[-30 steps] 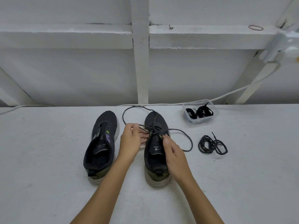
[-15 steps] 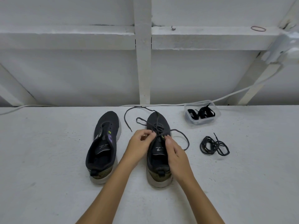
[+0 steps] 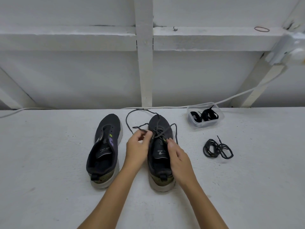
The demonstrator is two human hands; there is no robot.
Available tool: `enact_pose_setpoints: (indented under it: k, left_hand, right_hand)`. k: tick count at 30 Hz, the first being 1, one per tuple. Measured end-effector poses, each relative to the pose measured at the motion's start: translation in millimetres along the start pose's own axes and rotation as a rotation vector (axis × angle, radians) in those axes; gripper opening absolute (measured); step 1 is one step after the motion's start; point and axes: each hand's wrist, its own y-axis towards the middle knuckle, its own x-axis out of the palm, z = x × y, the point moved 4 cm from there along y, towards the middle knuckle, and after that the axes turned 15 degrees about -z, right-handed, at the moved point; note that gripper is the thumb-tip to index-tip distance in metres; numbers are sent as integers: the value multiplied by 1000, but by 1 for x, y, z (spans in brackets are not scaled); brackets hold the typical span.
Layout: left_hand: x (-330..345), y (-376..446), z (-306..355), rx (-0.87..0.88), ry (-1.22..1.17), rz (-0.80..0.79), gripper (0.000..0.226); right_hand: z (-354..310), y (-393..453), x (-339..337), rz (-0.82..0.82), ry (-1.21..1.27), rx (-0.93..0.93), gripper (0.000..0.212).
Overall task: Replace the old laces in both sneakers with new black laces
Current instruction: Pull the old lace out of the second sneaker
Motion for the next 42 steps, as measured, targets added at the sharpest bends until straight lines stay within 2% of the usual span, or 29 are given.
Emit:
enact_pose_setpoints:
  k: [2, 3, 4, 7, 8, 11, 13, 15, 17, 19, 20, 24, 26, 27, 29, 30, 32, 34, 36, 37, 40, 42]
  left_hand:
    - [-7, 0, 2, -25, -216, 200, 17]
    - [-10, 1, 1, -41, -294, 247, 20]
    - [-10, 2, 0, -63, -288, 203, 21]
    - [5, -3, -1, -121, -140, -199, 19]
    - [6, -6, 0, -121, -140, -276, 17]
    - [-1, -5, -4, -79, -115, -309, 15]
    - [-5, -4, -2, -25, 16, -301, 11]
    - [-7, -2, -1, 0, 94, -213, 11]
    - [-8, 0, 4, -60, -107, -36, 15]
    - [-4, 2, 6, -115, -360, 56, 18]
    - [-2, 3, 5, -120, -356, 31, 19]
    - [5, 0, -1, -71, -72, -278, 10]
    - [0, 1, 0, -39, 17, -233, 8]
    - [-3, 2, 1, -54, -35, -141, 11]
    - [-5, 1, 1, -125, -315, 24, 16]
    - [-5, 1, -2, -143, -393, 48, 18]
    - [0, -2, -6, -145, -324, -38, 21]
    - [2, -3, -10, -105, -110, -177, 14]
    - [-1, -4, -7, -59, 20, -177, 11]
    - [-3, -3, -6, -60, -7, -125, 13]
    - [2, -4, -3, -149, -362, 13, 14]
    - [6, -4, -3, -151, -354, -50, 9]
  right_hand:
    - [-2, -1, 0, -1, -5, 1, 51]
    - [-2, 0, 0, -5, -2, 2, 51]
    - [-2, -1, 0, -7, 3, -1, 51]
    - [-3, 0, 1, -13, 20, -24, 48]
    - [-5, 0, 1, -17, 22, -29, 46]
    - [-6, -1, 1, -15, 23, -36, 43]
    - [-4, 0, 1, -13, 9, -32, 48]
    - [-3, 0, 2, -11, 10, -28, 48]
    - [-6, -2, 1, -12, 11, -24, 46]
    - [-9, -3, 1, -25, 9, -36, 41]
    - [-12, -4, 2, -31, 10, -44, 39]
    - [-16, -5, 1, -21, 23, -55, 35]
    - [-16, -6, 0, -23, 32, -54, 35]
    - [-16, -5, 1, -28, 23, -54, 36]
    - [-14, -4, 2, -35, 6, -51, 39]
    - [-13, -4, 3, -31, 9, -48, 39]
    - [-14, -5, 2, -24, 21, -58, 38]
    - [-16, -6, 1, -29, 25, -72, 38]
    - [-15, -5, 1, -37, 25, -66, 38]
    - [-14, -5, 2, -40, 20, -69, 39]
    - [-8, -3, 3, -30, 18, -40, 42]
    - [-10, -4, 1, -18, 35, -30, 36]
